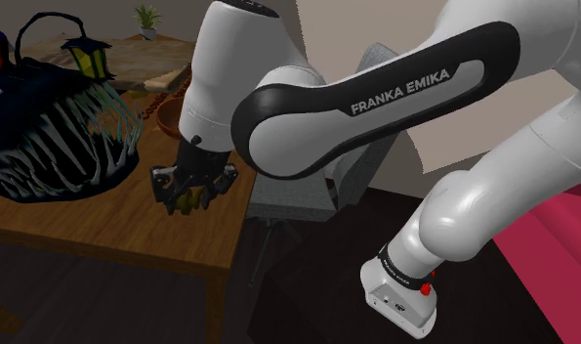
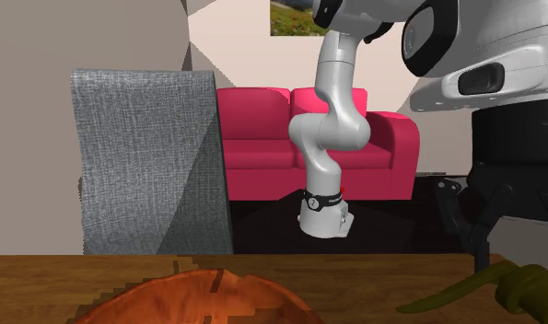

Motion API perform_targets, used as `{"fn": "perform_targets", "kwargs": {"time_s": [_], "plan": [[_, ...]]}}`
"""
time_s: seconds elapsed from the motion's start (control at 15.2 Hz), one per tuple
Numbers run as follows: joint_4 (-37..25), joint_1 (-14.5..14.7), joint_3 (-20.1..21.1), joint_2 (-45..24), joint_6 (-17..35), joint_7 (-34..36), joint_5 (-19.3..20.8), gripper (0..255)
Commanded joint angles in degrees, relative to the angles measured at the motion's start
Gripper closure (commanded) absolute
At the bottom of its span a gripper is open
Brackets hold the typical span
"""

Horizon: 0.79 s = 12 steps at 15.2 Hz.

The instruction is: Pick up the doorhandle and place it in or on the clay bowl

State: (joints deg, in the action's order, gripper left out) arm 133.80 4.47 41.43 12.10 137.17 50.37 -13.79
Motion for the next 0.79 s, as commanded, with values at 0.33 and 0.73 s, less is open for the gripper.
{"fn": "perform_targets", "kwargs": {"time_s": [0.33,0.73], "plan": [[-3.32,0.32,-1.43,2.73,-5.78,-0.82,-1.1,255],[-6.6,0.43,-2.55,4.51,-10.68,-1.11,-1.51,255]]}}
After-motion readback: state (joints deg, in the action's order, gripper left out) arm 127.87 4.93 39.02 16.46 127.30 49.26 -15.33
